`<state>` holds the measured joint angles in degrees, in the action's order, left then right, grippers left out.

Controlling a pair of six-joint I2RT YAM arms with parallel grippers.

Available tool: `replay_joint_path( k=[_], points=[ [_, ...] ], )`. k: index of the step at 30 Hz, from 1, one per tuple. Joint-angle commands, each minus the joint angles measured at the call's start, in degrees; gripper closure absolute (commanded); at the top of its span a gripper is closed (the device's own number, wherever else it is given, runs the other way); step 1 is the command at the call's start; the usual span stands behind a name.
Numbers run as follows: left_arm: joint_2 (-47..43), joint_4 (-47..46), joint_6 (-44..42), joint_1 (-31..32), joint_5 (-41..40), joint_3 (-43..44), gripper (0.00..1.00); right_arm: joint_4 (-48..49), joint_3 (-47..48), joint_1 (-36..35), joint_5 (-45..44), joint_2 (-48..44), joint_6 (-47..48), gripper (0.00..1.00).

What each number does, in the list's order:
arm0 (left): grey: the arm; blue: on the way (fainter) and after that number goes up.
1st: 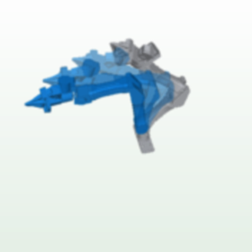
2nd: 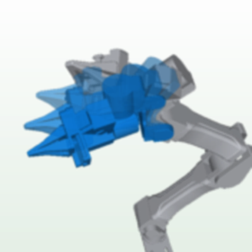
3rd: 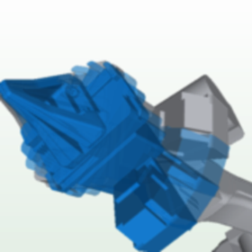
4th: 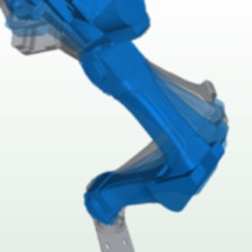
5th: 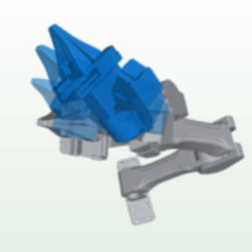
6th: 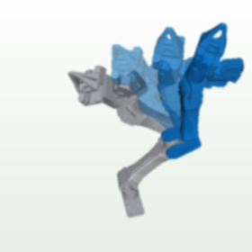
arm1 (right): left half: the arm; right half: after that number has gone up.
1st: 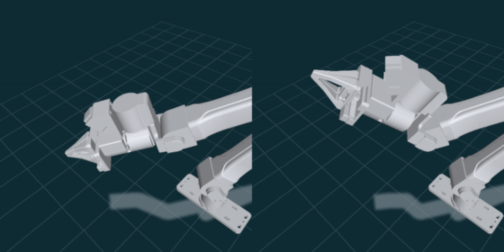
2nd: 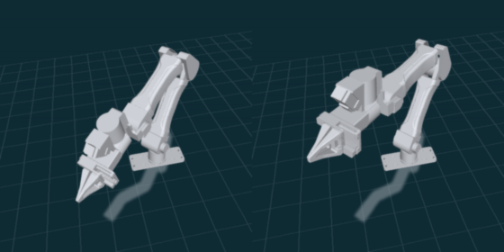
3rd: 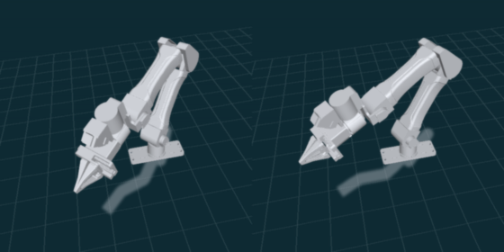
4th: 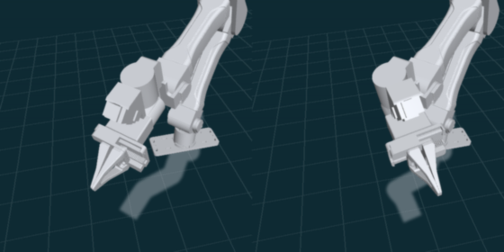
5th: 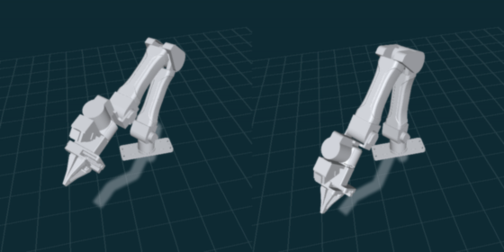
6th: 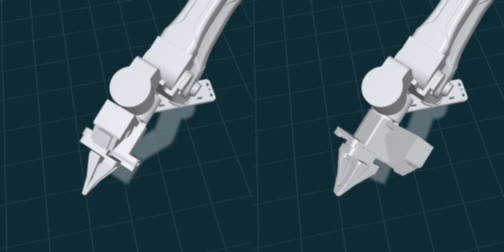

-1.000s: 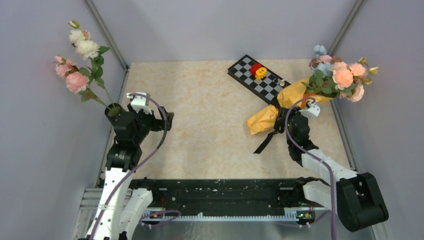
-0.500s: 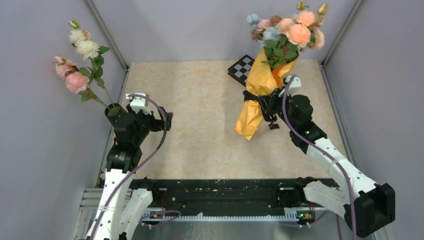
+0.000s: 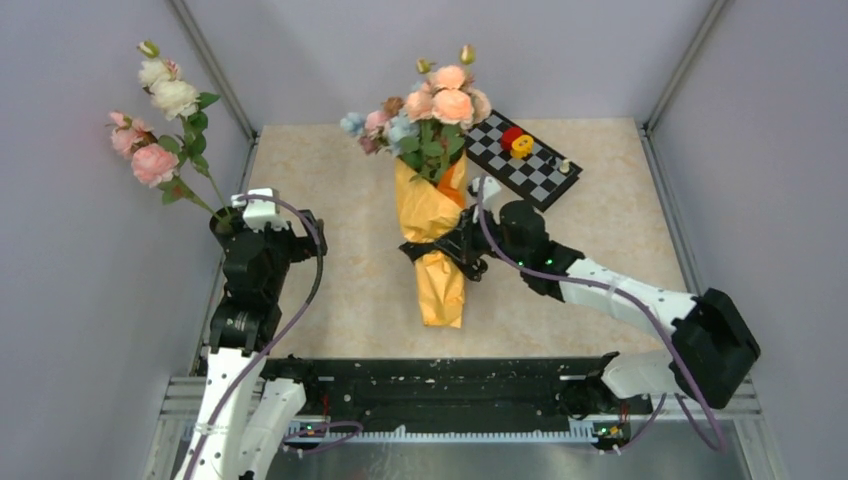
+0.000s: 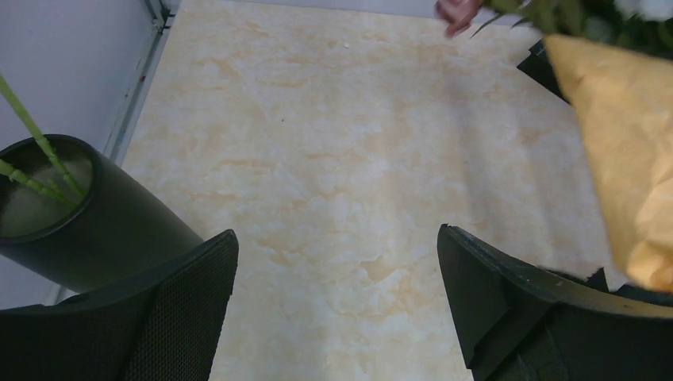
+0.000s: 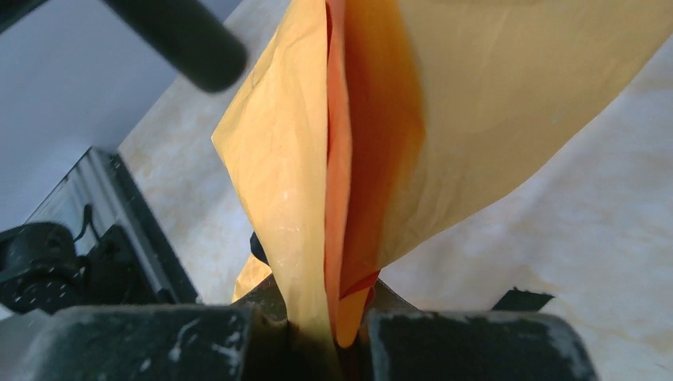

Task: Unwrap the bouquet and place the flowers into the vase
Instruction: Pick up the fake flower at the center of the board.

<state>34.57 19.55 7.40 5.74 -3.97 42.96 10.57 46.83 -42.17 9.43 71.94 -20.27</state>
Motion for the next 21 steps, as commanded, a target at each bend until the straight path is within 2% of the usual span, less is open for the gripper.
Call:
replay_joint_path(
  k=[1, 4, 9, 15, 21],
  points=[
    [-0.7, -1.7, 0.3, 0.2, -3.4, -0.4, 0.01, 17.1, 2.8, -5.1, 7.7, 5.9, -5.9, 1.0],
    [-0.3, -1.6, 0.2, 0.2, -3.7, -0.3, 0.01, 24.8, 2.6, -7.6, 10.9, 13.1, -11.2, 1.0],
    [0.3, -1.4, 0.1, 0.2, -3.7, -0.2, 0.01, 28.4, 7.4, -9.6, 13.0, 24.5, -15.2, 1.0],
    [0.5, -1.4, 0.0, 0.2, -3.4, -0.3, 0.01, 14.6, 13.9, -9.2, 6.8, 31.2, -10.2, 1.0],
    [1.3, -1.4, 0.0, 0.2, -2.6, -0.1, 0.01, 7.7, 13.4, -4.5, 6.9, 31.9, -8.2, 1.0]
  ],
)
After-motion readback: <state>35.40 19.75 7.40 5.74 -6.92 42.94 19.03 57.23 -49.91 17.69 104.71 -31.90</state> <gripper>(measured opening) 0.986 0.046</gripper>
